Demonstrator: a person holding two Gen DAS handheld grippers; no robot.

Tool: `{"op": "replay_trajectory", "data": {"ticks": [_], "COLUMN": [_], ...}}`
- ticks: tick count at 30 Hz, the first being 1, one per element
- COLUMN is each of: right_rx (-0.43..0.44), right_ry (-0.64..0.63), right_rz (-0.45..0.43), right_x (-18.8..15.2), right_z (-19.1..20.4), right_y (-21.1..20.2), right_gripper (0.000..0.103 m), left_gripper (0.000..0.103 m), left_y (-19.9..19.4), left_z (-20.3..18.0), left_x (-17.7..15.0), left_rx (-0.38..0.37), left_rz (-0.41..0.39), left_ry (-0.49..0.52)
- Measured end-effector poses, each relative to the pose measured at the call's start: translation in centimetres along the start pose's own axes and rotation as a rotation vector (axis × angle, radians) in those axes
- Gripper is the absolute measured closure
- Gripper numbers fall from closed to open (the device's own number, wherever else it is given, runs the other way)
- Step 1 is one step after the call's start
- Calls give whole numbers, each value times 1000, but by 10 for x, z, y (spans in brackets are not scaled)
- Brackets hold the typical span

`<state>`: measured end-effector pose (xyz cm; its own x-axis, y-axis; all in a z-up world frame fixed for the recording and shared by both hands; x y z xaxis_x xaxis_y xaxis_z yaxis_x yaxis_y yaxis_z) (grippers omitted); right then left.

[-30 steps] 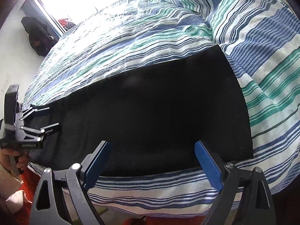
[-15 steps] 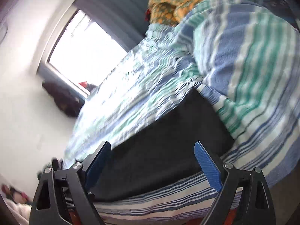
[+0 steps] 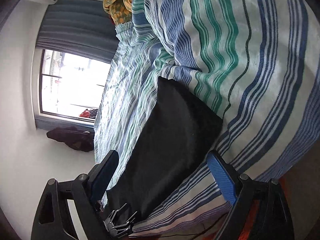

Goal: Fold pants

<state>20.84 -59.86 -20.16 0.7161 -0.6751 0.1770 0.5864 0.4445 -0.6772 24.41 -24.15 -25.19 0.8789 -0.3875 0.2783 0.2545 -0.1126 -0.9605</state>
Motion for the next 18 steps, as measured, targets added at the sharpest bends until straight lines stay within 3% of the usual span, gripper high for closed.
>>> {"op": "replay_trajectory", "data": {"ticks": [1,5,7,10,11,12,16,18], "right_rx": [-35,-25,-73,-149,-160,-124,-99,-84], "right_ry": [0,-34,-47,-46,-49,-50,-140,-199], "right_rz": [-3,-21,-18,-20,-28,-30,-89,-107], "right_x": [3,13,15,15,16,16,9,3], "right_z": [-4,0,-5,-19,-21,-18,16,44], "right_y": [4,14,20,25,22,21,-6,-19], "right_gripper": [15,17,23,49,76,90,92,92], "left_gripper": [11,11,11,11,11,11,10,10], "left_y": [3,6,7,8,8,9,9,3], "left_z": [0,-1,-3,-5,-6,-7,-10,-9], "left_x": [2,7,8,8,8,9,14,16], "left_rx": [2,1,7,20,25,32,30,-8], "left_rz": [-1,-7,-11,-21,-23,-22,-4,6], "left_ry": [0,-6,-9,-11,-9,-6,-12,-24]}}
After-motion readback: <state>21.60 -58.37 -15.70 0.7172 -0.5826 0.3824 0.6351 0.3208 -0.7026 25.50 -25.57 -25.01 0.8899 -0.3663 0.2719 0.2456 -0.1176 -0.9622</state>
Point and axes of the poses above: each gripper's, at about its wrist camera, not at the fingertips, and y roughly the way its jaws point, z to its left, x to its top, the point moved 10 cm from there along y, roughly the way its jaws point, and after that the axes turned 9 degrees about z, right-handed, at the moved point
